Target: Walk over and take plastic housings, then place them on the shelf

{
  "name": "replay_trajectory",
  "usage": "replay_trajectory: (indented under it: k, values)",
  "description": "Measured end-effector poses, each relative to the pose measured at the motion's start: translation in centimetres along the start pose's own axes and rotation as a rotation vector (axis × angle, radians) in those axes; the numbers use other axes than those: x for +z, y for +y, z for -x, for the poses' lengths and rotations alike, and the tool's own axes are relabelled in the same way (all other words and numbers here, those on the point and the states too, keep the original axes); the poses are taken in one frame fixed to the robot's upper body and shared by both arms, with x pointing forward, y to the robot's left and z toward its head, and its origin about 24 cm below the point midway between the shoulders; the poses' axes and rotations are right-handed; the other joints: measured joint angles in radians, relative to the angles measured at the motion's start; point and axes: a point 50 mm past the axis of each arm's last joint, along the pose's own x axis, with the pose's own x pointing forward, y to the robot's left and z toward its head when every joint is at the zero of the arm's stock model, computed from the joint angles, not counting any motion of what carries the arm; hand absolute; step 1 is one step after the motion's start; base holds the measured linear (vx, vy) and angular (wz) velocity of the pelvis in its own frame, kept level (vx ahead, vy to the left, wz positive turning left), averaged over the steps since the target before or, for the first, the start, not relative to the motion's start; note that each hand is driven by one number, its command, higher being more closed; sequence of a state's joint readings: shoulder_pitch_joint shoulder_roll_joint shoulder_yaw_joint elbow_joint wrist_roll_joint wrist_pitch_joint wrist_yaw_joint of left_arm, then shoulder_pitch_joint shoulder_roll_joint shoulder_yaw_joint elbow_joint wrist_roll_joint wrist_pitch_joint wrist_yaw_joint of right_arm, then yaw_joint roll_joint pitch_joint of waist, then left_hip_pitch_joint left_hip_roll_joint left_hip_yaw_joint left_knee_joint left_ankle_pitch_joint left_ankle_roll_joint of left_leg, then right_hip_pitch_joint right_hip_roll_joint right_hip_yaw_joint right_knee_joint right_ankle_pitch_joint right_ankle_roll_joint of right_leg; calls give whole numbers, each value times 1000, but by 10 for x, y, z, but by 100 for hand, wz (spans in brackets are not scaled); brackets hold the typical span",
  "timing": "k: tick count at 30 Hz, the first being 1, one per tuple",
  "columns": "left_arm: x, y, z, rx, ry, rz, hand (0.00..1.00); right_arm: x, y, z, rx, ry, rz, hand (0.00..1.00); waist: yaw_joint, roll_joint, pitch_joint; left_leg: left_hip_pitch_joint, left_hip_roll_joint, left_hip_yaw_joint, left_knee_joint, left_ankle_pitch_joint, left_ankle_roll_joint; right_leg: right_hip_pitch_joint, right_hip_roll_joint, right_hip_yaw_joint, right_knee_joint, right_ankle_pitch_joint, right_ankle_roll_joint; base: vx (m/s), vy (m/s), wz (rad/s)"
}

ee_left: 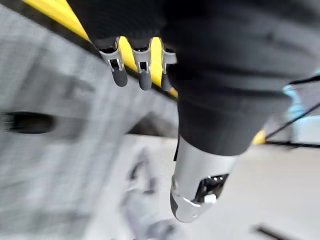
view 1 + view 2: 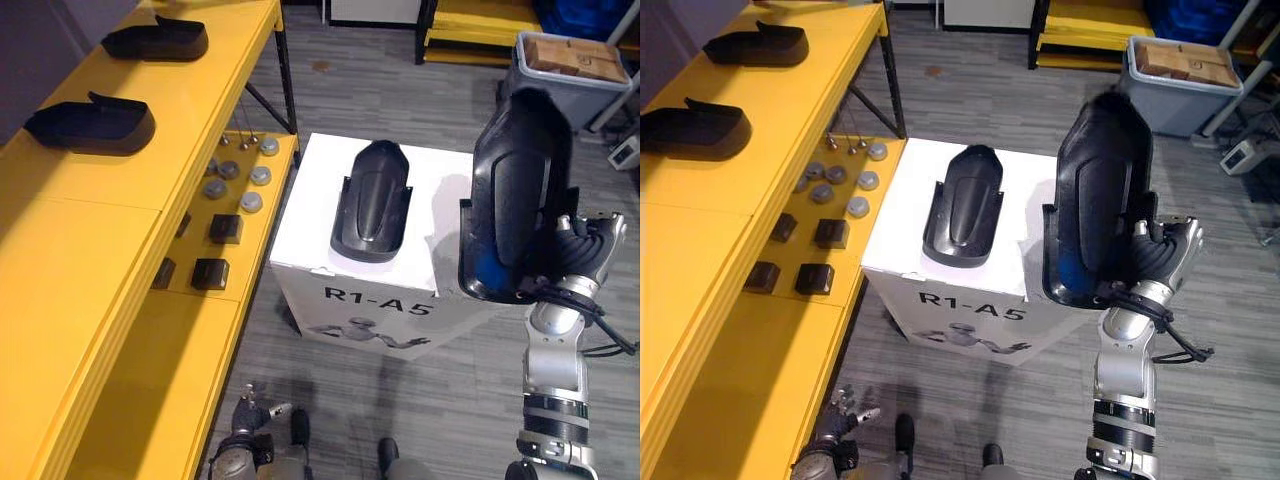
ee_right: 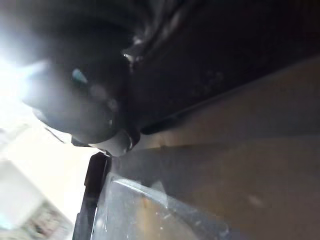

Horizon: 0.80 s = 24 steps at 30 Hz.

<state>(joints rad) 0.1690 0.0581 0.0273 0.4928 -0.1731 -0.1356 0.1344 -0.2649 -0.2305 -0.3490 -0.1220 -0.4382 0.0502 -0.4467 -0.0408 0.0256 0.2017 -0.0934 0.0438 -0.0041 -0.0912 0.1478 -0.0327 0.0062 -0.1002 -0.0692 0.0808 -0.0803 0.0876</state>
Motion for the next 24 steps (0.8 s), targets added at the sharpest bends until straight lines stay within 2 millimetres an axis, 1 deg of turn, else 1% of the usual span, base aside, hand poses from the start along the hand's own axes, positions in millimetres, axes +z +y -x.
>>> replay_trajectory:
  k: [1,3,4,5,6,7,8,11,12,14,15,17,19,21,24]
  values:
    - [11,4,0,19,-51,16,0,5,-2,2,-5,-27,-6,100,4,-1,-8,0,-3,0,0,0,0,2,-4,-1,-1,-8,1,-46,6,10]
    - [39,13,3,64,-183,49,0,18,-3,8,1,-96,-28,100,6,0,-28,7,-8,-1,0,0,1,12,-9,-2,-4,-14,0,-8,4,2]
    - [46,15,4,72,-216,55,0,21,-2,10,9,-110,-36,100,6,-1,-30,12,-9,0,0,0,1,16,-9,-2,-4,-14,0,0,0,0]
    - [64,17,6,81,-301,68,0,27,-2,16,28,-142,-56,100,8,-2,-46,12,-10,-1,0,0,1,17,-10,-3,-5,-14,0,0,0,0]
    - [71,17,8,81,-334,73,0,29,0,18,35,-154,-67,100,7,-2,-50,12,-10,-1,0,0,1,17,-10,-3,-5,-14,0,0,0,0]
    - [86,16,11,77,-403,84,0,34,2,21,54,-169,-89,100,5,-2,-55,12,-10,0,0,1,1,17,-10,-3,-5,-14,0,0,0,0]
    - [93,15,12,72,-436,90,0,36,4,23,63,-174,-97,100,5,-2,-57,13,-10,0,0,1,2,17,-10,-3,-5,-14,0,0,0,0]
    - [133,7,22,33,-611,136,0,41,13,33,146,-204,-122,100,5,-4,-76,21,-10,1,1,4,5,24,-11,-3,-4,-14,0,0,0,0]
    - [139,5,24,25,-642,144,0,43,16,35,164,-208,-129,100,5,-4,-76,25,-10,1,1,4,5,28,-11,-2,-4,-14,0,0,0,0]
    - [162,-8,31,-37,-746,187,0,48,25,42,230,-217,-155,100,4,-4,-89,28,-10,4,2,4,5,30,-11,0,-4,-14,0,-9,-1,-3]
    - [167,-14,33,-68,-765,197,0,50,27,44,243,-221,-163,100,4,-4,-92,29,-9,5,3,4,5,30,-10,1,-4,-14,0,0,0,0]
    - [184,-35,40,-177,-828,230,0,60,34,51,296,-249,-203,100,-2,-4,-104,31,-9,7,3,4,5,30,-11,3,-3,-14,0,-14,0,-3]
    - [191,-50,44,-264,-848,255,0,67,39,56,333,-278,-229,100,-3,-6,-108,37,-8,13,3,4,5,32,-11,7,-1,-14,0,-10,0,-9]
    - [200,-75,49,-416,-862,293,0,75,48,66,400,-310,-272,100,-6,-6,-114,45,-8,22,1,4,5,34,-10,13,1,-14,0,-28,1,-12]
    - [208,-97,56,-564,-862,342,0,81,55,73,445,-316,-306,100,-7,-6,-124,46,-7,30,0,4,5,29,-7,27,1,-14,0,-39,4,-9]
